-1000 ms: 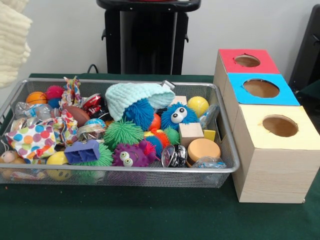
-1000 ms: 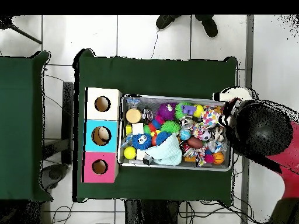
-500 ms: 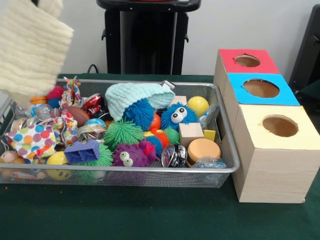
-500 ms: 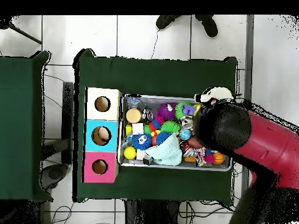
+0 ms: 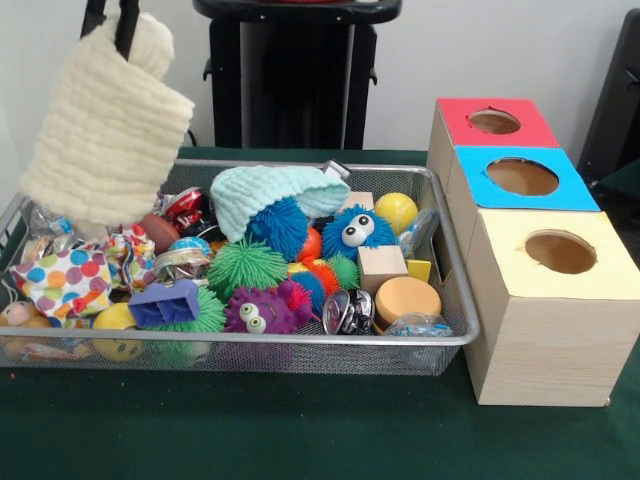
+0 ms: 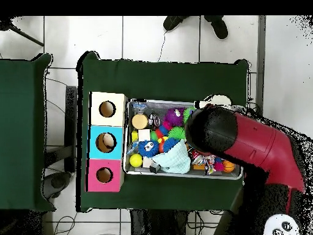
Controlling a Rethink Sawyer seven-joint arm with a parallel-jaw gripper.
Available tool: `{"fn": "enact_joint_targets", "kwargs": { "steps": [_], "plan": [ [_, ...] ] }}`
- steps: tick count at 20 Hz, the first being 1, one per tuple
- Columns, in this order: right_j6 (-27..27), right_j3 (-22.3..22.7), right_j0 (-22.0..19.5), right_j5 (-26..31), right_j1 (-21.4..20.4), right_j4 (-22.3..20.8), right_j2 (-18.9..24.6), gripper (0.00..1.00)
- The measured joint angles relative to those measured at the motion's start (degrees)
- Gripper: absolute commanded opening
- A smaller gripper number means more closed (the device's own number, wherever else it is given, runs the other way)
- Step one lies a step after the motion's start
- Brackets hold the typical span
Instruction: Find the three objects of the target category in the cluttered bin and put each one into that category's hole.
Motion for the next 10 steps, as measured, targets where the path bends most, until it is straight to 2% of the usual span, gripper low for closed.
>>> {"fn": "enact_joint_targets", "kwargs": {
  "steps": [5,10],
  "plan": [
    [0.85,0.00,-0.17,-3.52,1.27,0.00,-0.15,0.00],
    [0.85,0.22,-0.47,-4.46,1.09,0.15,-0.14,0.00]
  ]
}}
